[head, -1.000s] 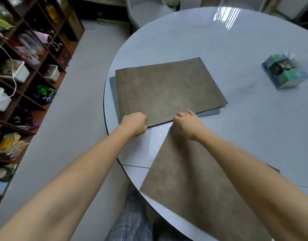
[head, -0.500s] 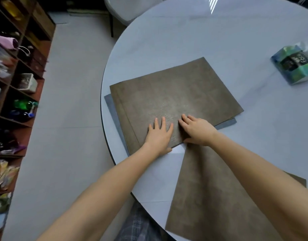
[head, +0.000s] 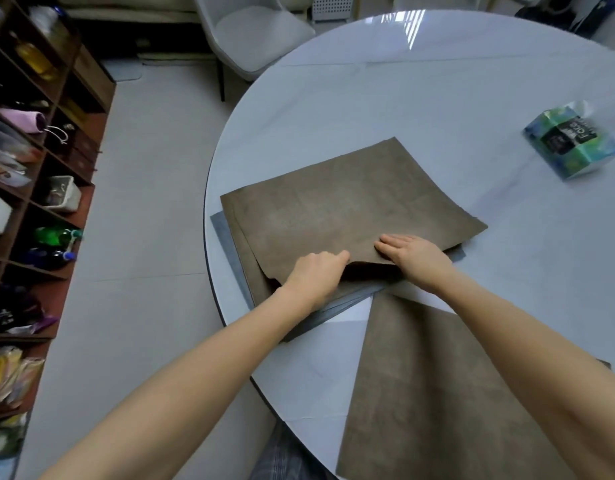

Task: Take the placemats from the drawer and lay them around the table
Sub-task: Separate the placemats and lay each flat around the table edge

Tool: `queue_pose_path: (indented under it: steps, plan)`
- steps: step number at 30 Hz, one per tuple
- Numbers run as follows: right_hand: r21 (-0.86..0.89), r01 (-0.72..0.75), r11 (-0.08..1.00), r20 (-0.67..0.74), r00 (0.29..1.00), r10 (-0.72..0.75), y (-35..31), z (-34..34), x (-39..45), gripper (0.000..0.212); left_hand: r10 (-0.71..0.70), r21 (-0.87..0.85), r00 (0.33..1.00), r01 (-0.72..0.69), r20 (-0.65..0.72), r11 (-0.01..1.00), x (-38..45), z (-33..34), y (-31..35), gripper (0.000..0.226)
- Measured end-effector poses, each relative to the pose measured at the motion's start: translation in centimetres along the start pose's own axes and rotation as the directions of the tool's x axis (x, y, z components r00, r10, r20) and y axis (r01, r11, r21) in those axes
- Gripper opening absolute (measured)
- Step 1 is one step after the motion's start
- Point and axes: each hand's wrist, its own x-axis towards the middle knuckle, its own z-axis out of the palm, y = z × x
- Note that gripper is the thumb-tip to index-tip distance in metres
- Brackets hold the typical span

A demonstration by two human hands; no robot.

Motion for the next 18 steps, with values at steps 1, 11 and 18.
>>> queue_pose_path:
  steps: [1,11,18]
  plan:
    - [0.083,-0.106,0.991,-0.034,0.993,0.110,0.6,-0.5,-0.1,0.044,0.008,0.039,0.999,-0.006,-0.053,0.999,-0.3,-0.7,-0.3,0.028]
    - [0.240,-0.330,0.913,-0.119,0.923,0.365,5.4,-4.5,-11.6,0.012,0.194,0.106,0.935,-0.169,-0.298,0.980,-1.1,-8.5,8.1,0.016]
    - [0.098,-0.510,0.855,-0.173,0.837,0.519,13.9,-2.5,-32.2,0.023,0.342,0.100,0.898,-0.327,-0.277,0.940,-0.9,-6.9,27.5,0.017]
